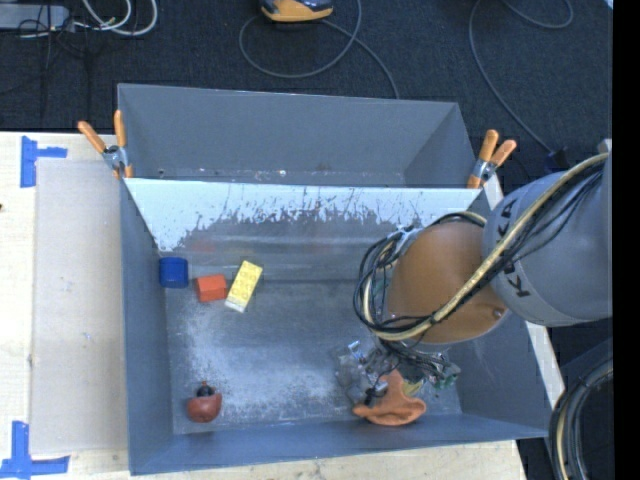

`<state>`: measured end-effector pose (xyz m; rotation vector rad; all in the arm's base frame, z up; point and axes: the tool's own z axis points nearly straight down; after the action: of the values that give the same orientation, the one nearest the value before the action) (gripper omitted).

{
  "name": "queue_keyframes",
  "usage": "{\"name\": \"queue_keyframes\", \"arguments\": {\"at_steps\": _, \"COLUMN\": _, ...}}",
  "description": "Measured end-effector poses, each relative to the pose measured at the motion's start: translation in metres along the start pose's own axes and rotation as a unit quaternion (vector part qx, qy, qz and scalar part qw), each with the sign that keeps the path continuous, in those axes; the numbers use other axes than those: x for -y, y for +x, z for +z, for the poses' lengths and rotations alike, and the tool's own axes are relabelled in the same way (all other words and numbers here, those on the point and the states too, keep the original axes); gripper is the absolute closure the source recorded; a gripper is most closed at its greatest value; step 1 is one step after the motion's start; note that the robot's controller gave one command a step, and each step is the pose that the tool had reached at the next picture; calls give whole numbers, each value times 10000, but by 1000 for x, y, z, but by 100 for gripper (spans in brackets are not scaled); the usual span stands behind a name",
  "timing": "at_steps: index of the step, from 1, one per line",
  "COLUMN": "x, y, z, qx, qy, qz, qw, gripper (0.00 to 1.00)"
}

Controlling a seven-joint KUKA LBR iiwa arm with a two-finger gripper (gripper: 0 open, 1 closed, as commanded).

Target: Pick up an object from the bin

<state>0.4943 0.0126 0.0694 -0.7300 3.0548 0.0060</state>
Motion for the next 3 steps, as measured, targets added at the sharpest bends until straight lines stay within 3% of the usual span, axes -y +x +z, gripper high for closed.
{"name": "queue_keyframes", "arguments": {"at_steps": 1, "x": 0, "y": -1, "z": 0, "qx": 22, "qy": 3, "qz": 9, "qw": 10000, "gripper": 0}}
{"name": "queue_keyframes", "arguments": {"at_steps": 2, "x": 0, "y": -1, "z": 0, "qx": 23, "qy": 3, "qz": 12, "qw": 10000, "gripper": 0}}
{"name": "queue_keyframes", "arguments": {"at_steps": 3, "x": 52, "y": -6, "z": -9, "qx": 18, "qy": -10, "qz": -345, "qw": 9994, "gripper": 0}}
